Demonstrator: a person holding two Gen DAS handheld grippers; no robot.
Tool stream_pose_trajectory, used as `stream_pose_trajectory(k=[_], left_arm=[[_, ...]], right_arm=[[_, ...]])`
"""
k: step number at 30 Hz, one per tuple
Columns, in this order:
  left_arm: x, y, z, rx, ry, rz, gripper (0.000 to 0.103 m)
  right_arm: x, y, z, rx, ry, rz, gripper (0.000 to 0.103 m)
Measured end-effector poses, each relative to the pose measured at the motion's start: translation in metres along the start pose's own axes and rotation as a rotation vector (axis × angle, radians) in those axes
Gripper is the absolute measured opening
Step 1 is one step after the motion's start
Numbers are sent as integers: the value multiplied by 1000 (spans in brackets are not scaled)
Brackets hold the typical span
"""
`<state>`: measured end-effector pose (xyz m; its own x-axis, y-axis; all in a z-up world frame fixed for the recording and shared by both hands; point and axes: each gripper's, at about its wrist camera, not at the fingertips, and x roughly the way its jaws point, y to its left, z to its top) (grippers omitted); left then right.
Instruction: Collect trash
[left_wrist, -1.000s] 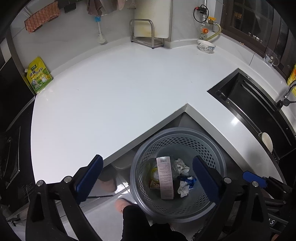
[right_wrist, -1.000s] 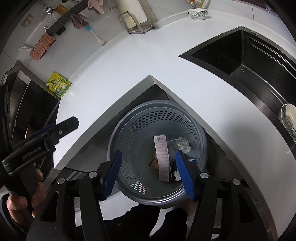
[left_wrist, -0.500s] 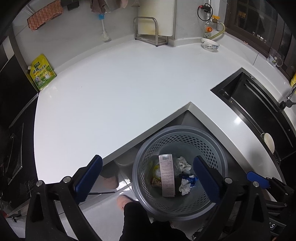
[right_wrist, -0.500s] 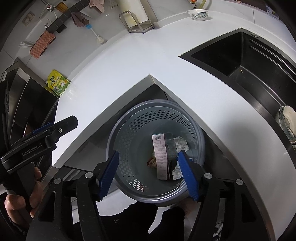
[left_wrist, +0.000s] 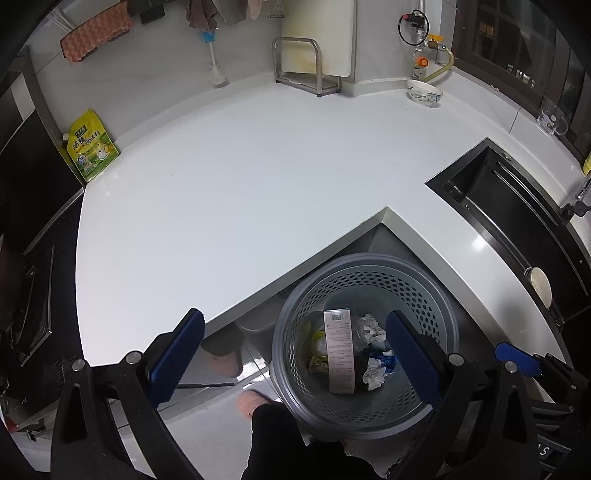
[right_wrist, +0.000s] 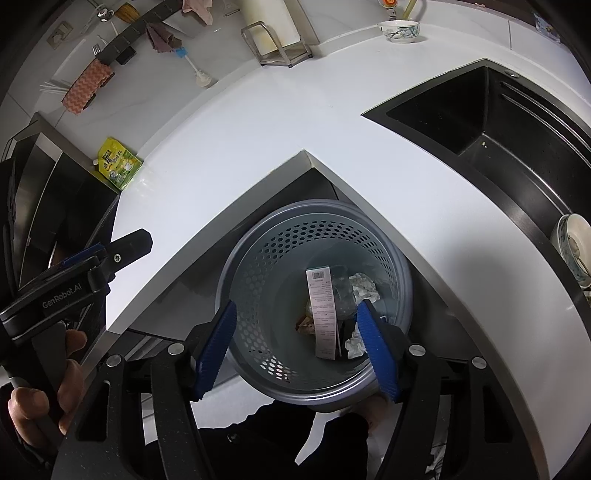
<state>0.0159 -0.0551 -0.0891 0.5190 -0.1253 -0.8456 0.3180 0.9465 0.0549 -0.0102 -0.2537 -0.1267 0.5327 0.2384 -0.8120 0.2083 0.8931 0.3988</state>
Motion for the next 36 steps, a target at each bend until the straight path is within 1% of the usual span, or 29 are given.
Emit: stream_pose_trajectory(k=[13, 20, 36], left_arm=[[-1, 2, 0, 4, 3, 16, 97], [-1, 1, -1, 4, 5, 6, 97], [-1, 1, -3, 12, 11, 10, 97]], right_arm=[[0, 1, 0, -2, 0, -1, 65], [0, 2, -1, -3, 2, -1, 65], [0, 2, -2, -3, 2, -2, 65]])
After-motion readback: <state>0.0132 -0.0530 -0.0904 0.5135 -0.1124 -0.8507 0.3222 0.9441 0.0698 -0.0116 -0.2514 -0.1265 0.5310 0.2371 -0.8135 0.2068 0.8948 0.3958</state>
